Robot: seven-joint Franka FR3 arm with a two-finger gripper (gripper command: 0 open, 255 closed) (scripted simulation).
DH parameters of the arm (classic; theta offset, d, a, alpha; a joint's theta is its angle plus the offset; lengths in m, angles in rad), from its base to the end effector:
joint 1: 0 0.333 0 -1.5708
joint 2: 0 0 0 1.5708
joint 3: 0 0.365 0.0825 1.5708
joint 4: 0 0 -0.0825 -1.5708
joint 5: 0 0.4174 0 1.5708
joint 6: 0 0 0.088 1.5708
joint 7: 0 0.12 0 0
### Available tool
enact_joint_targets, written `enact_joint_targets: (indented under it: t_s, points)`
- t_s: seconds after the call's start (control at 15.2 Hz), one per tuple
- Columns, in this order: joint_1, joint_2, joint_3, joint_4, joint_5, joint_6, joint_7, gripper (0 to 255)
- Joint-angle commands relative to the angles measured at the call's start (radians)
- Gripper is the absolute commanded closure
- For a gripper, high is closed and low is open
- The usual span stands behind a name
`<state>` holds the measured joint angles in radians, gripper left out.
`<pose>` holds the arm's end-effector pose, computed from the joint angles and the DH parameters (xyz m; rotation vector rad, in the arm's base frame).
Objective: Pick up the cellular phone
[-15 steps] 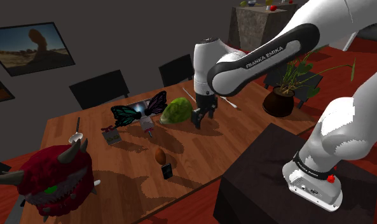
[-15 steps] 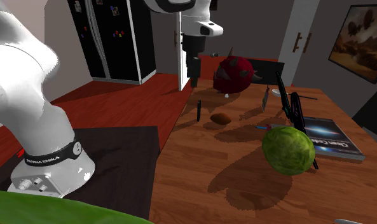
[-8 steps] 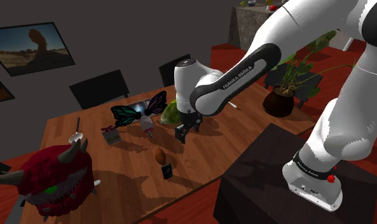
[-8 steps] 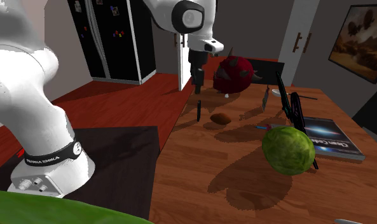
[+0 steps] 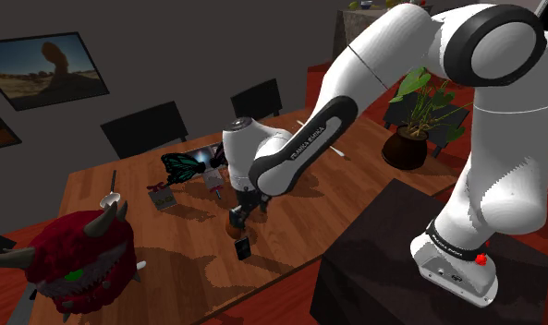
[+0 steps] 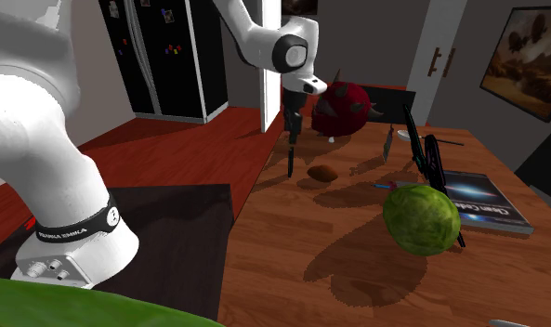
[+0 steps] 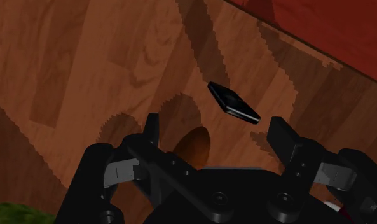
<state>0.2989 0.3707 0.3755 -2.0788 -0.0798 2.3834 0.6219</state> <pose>0.4891 0.3823 0.2642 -3.0948 -0.1408 0.1210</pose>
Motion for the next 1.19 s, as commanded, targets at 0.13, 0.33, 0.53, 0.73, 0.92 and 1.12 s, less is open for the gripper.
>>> enact_joint_targets:
  t_s: [0.13, 0.33, 0.53, 0.73, 0.92, 1.12]
  points:
    - [0.069, 0.163, -0.022, 0.141, -0.053, 0.012, 0.066, 0]
    - [0.089, 0.217, -0.034, 0.176, -0.068, 0.028, 0.079, 0]
    - [0.097, 0.248, -0.043, 0.180, -0.078, 0.055, 0.084, 0]
    - [0.103, 0.276, -0.051, 0.185, -0.087, 0.077, 0.087, 0]
    - [0.103, 0.275, -0.051, 0.184, -0.087, 0.078, 0.088, 255]
    - [0.104, 0.276, -0.051, 0.186, -0.087, 0.077, 0.088, 255]
